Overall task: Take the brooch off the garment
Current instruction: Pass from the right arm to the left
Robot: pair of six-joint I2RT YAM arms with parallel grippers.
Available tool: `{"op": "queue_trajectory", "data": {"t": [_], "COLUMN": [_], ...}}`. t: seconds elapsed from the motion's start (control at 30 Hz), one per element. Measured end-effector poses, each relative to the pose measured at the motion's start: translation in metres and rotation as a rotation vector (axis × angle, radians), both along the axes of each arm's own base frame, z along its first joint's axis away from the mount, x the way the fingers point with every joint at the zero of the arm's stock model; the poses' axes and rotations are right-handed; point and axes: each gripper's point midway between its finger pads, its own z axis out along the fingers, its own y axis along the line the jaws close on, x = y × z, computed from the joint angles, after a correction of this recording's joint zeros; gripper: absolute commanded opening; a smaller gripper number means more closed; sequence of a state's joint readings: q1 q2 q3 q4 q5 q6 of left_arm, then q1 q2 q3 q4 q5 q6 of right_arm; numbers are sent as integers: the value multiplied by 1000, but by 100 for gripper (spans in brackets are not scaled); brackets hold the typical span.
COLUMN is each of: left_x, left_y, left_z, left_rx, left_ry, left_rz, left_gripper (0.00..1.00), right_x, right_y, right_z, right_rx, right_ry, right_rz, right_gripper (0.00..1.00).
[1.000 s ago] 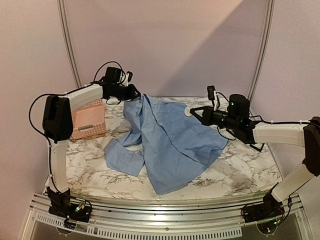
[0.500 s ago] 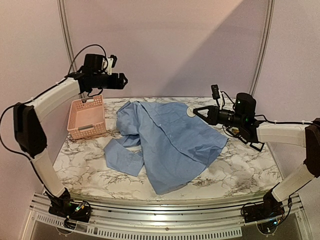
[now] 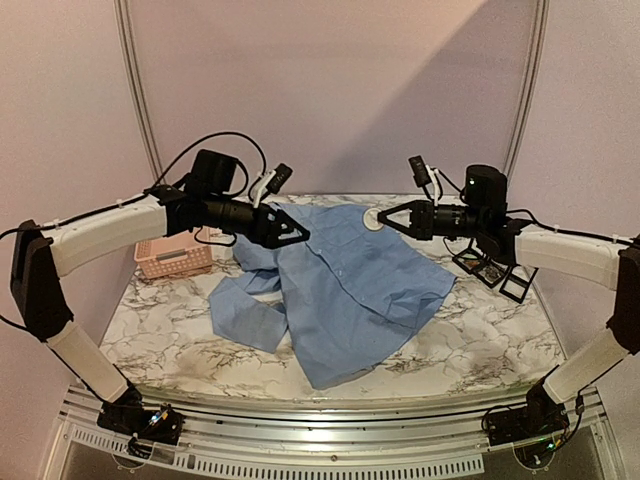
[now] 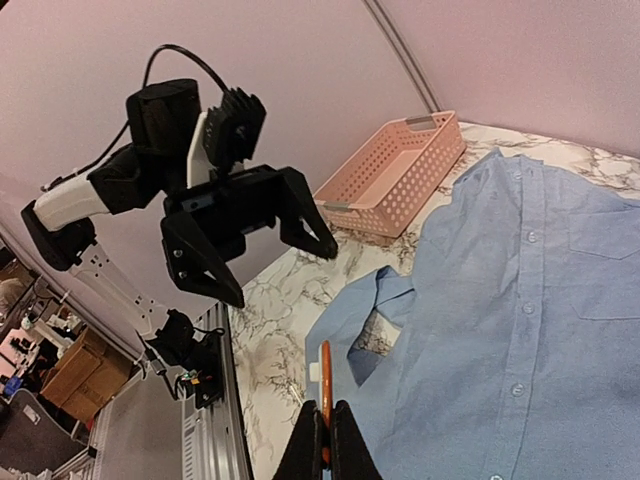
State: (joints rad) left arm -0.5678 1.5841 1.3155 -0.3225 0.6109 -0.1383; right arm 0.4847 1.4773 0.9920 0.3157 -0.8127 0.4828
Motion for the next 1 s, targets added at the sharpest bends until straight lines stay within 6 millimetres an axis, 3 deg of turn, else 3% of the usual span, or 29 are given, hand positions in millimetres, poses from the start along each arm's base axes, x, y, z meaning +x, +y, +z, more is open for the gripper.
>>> {"op": "queue_trajectory", "data": {"t": [0.1, 0.23, 0.5, 0.77, 1.0], "left_x": [-15, -26, -63, -67, -63], "left_y": [-12, -23, -53, -59, -61], "left_z": [-5, 12, 14, 11, -6], "left_rx": [-73, -165, -227, -234, -209], "left_ry": [81, 87, 146, 175, 217], "left_rz": [-85, -158, -301, -313, -296], "left_gripper": [85, 83, 71, 61, 48], "right_x": [-7, -16, -23, -30, -37], "right_y": [12, 25, 44, 56, 61], "right_z": [-3, -13, -13, -10, -12], "right_rx": [2, 5, 24, 37, 35], "right_ry": [20, 69, 118, 126, 144], "right_rz": [49, 107, 189, 248, 288], "right_gripper": [0, 0, 0, 0, 0]}}
